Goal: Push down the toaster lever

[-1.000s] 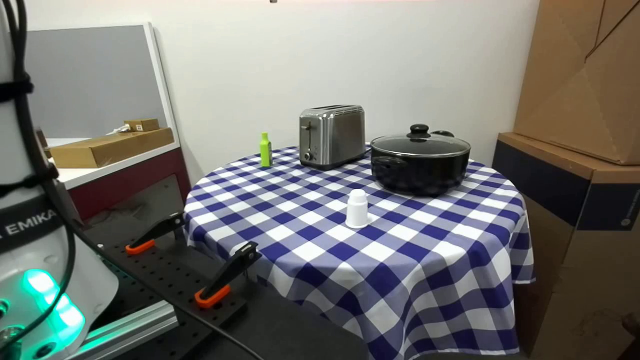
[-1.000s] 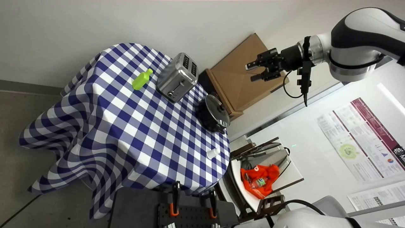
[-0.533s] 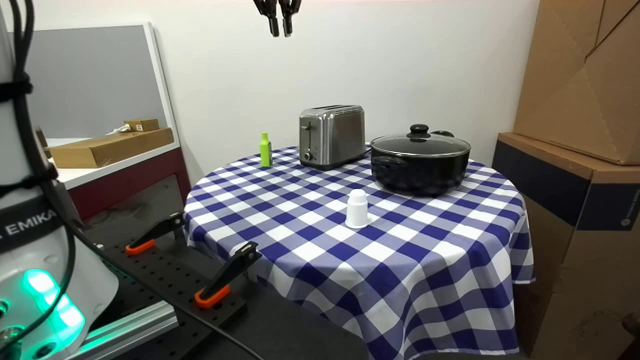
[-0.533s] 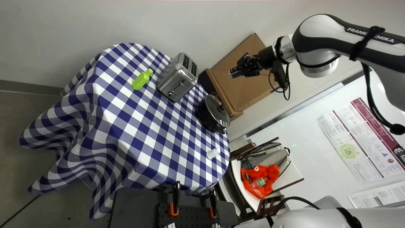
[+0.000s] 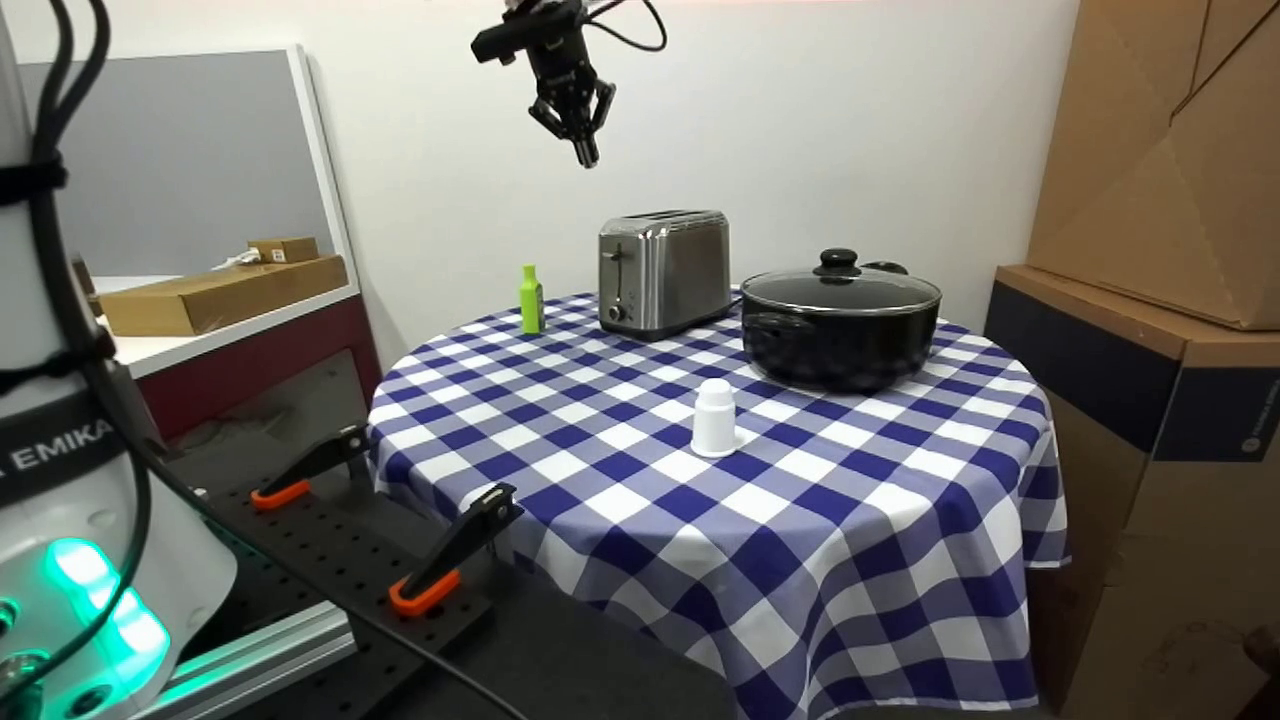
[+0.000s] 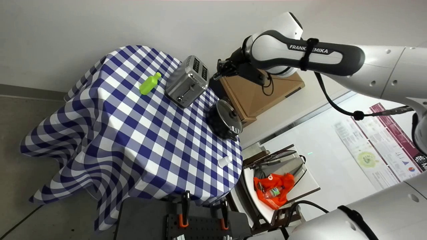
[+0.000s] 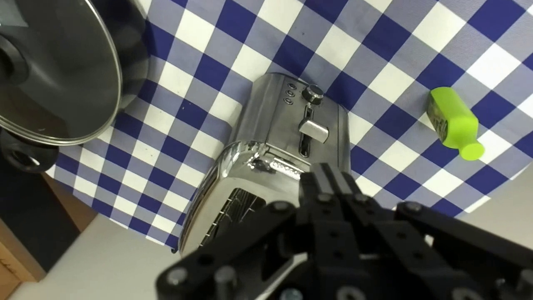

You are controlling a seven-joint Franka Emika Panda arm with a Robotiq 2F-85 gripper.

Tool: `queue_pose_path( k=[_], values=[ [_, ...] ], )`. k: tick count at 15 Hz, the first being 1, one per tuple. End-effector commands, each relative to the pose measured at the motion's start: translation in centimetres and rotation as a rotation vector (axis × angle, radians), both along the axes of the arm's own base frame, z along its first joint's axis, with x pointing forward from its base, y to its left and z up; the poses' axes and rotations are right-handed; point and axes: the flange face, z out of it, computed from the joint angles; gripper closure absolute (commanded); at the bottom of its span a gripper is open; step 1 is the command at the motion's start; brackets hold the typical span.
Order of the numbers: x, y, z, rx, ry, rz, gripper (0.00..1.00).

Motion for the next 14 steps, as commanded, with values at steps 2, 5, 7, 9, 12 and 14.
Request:
queue_pose_path(
  k=[2, 5, 7, 9, 12, 14],
  values=[
    [2.7, 2.8, -2.6, -0.072, -0.008, -0.003, 1.00],
    [3.4, 3.8, -4.2, -0.100, -0.003, 0.009, 1.00],
    [3.8, 4.1, -5.3, -0.115, 0.000, 0.019, 1.00],
    [4.1, 4.4, -6.5, -0.133, 0.004, 0.028, 1.00],
    [4.4, 4.7, -8.2, -0.162, 0.013, 0.040, 1.00],
    [4.5, 4.8, -9.1, -0.177, 0.020, 0.046, 1.00]
  ],
)
